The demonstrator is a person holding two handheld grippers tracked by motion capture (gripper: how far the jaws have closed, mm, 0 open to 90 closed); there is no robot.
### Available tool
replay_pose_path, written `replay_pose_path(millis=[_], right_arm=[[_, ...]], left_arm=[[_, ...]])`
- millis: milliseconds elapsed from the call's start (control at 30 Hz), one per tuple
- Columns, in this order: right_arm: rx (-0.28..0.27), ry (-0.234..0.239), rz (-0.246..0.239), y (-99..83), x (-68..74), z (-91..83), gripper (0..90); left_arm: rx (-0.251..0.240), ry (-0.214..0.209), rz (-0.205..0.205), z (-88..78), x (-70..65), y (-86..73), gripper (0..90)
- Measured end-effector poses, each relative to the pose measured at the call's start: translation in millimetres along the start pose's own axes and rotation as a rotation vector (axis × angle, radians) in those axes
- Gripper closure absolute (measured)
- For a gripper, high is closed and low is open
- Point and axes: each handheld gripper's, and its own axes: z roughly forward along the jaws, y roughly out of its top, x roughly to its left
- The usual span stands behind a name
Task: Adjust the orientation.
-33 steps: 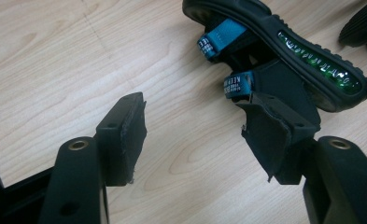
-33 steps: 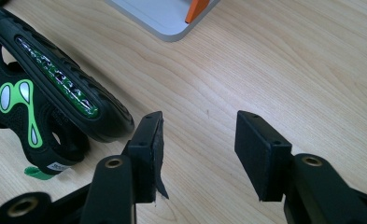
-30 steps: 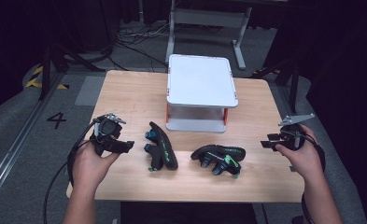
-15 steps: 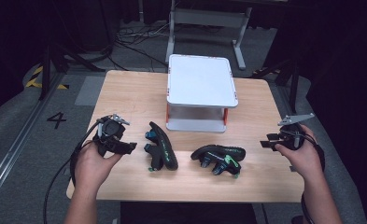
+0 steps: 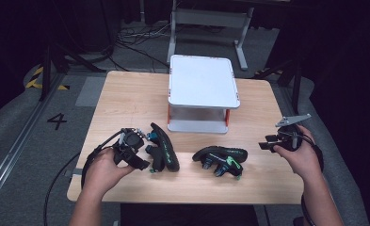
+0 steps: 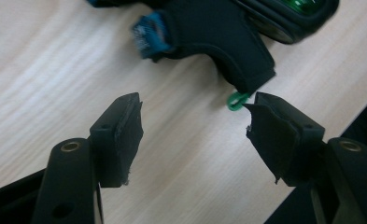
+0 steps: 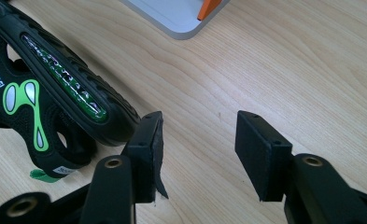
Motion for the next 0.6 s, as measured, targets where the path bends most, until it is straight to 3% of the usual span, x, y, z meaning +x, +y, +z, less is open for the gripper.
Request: replay_pose_path(millis=[100, 167, 400, 533, 600], right_arm=[[-0.005, 0.000, -0.001, 0.5, 0.3, -0.6, 52.4], [-0.005, 0.001, -0.002, 0.8, 0.4, -0.7, 52.3], [0.005, 0.004, -0.001, 0.6, 0.5, 1.3, 52.0], [0.004, 0.004, 0.001, 0.7, 0.5, 1.3, 52.0], [0.004, 0.006, -0.005, 0.9, 1.1, 2.0, 52.1]], left_arm=[[-0.007, -0.014, 0.040, 8.5, -1.0, 0.8, 35.1], [0.005, -0.051, 0.045, 16.2, -2.8, -0.8, 35.5], [0.052, -0.072, 0.074, 40.5, -16.3, -0.8, 37.3], [0.062, -0.062, 0.081, 46.8, -18.9, 0.4, 44.3], [0.067, -0.084, 0.085, 47.1, -19.1, 1.2, 54.2]])
